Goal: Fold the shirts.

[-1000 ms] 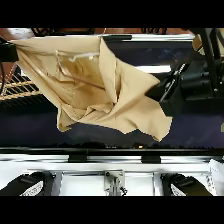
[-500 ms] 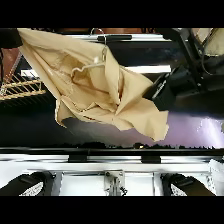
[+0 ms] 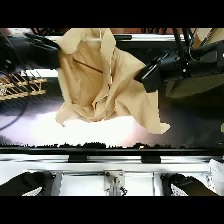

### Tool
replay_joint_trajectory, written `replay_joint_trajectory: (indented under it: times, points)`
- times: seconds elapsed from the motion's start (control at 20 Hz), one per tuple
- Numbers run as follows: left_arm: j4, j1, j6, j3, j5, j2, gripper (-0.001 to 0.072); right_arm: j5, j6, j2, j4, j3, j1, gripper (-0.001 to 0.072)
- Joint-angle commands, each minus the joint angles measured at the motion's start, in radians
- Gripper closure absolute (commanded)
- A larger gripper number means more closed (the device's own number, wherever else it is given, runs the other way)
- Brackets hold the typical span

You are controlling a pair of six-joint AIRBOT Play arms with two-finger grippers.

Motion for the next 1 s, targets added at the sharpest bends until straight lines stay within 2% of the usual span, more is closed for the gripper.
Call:
replay_joint_trajectory:
  times: [0.0, 0.15, 0.3, 0.55, 0.6, 0.65, 0.7, 0.75, 0.8, 0.95]
  points:
    - [0.001, -0.163, 0.053, 0.0, 0.005, -0.019, 0.0666, -0.158, 0.005, 0.016, -0.003, 0.002, 0.0, 0.0647]
    - [0.01, -0.222, 0.061, 0.0, -0.054, -0.019, 0.0666, -0.283, 0.005, 0.069, -0.053, 0.005, 0.0, 0.0647]
    - [0.013, -0.227, 0.063, 0.0, -0.123, 0.0, 0.0666, -0.29, 0.005, 0.124, -0.127, 0.053, -0.001, 0.0647]
    - [0.01, -0.231, 0.065, 0.001, -0.108, 0.001, 0.0663, -0.315, 0.047, 0.195, -0.139, 0.08, 0.0, 0.0647]
    - [0.003, -0.231, 0.065, 0.001, -0.087, 0.0, 0.0636, -0.314, 0.051, 0.197, -0.142, 0.08, 0.0, 0.0647]
    - [0.005, -0.231, 0.066, 0.001, -0.056, 0.003, 0.0449, -0.315, 0.051, 0.197, -0.15, 0.08, 0.0, 0.0647]
    - [0.008, -0.23, 0.066, 0.004, -0.018, 0.007, 0.0224, -0.314, 0.06, 0.197, -0.171, 0.08, -0.001, 0.0647]
    - [0.02, -0.229, 0.071, 0.013, 0.029, 0.01, 0.0053, -0.315, 0.067, 0.198, -0.196, 0.08, -0.001, 0.0647]
    - [0.036, -0.229, 0.09, 0.026, 0.076, 0.014, 0.0029, -0.315, 0.073, 0.198, -0.222, 0.08, -0.001, 0.0647]
    - [0.062, -0.229, 0.164, 0.096, 0.222, 0.019, 0.0029, -0.333, 0.109, 0.198, -0.33, 0.08, -0.001, 0.0647]
